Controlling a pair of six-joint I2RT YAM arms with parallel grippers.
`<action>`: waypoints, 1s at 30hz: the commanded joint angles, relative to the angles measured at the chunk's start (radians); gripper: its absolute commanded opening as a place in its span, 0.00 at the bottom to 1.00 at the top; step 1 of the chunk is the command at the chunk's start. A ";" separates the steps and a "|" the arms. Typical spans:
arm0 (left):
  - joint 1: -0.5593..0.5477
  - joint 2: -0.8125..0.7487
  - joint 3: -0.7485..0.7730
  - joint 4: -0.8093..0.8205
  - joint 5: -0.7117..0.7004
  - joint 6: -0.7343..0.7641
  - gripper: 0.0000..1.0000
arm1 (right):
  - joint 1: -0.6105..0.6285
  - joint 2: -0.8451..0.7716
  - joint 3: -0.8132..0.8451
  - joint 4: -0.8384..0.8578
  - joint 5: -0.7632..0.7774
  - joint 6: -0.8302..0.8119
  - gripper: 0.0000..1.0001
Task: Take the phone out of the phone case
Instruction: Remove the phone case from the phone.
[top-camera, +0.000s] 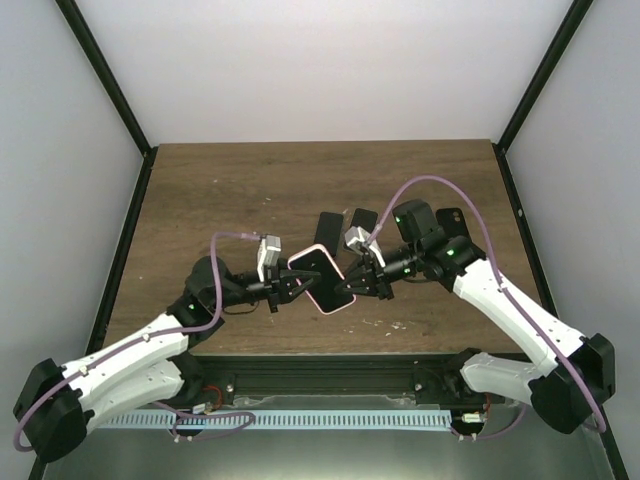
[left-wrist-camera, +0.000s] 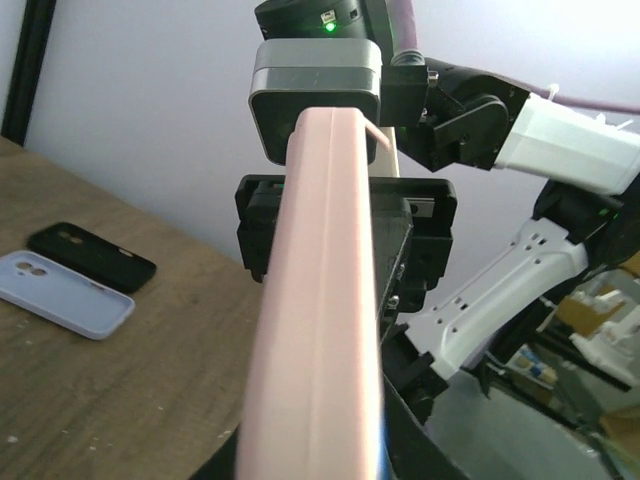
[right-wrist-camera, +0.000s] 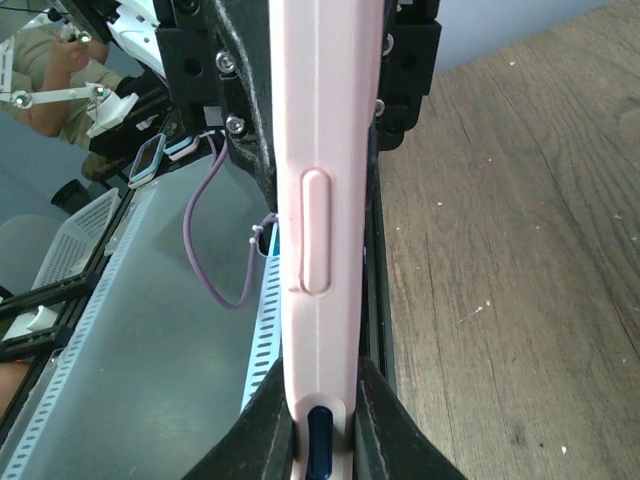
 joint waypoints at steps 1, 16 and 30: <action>0.008 0.022 0.040 0.077 0.047 -0.033 0.05 | 0.000 -0.031 0.000 0.037 -0.001 -0.003 0.01; 0.225 -0.006 0.109 -0.100 0.334 -0.037 0.00 | 0.000 -0.023 0.086 -0.266 0.080 -0.350 0.46; 0.230 0.077 0.107 0.030 0.441 -0.099 0.00 | 0.057 0.007 0.116 -0.359 0.229 -0.532 0.48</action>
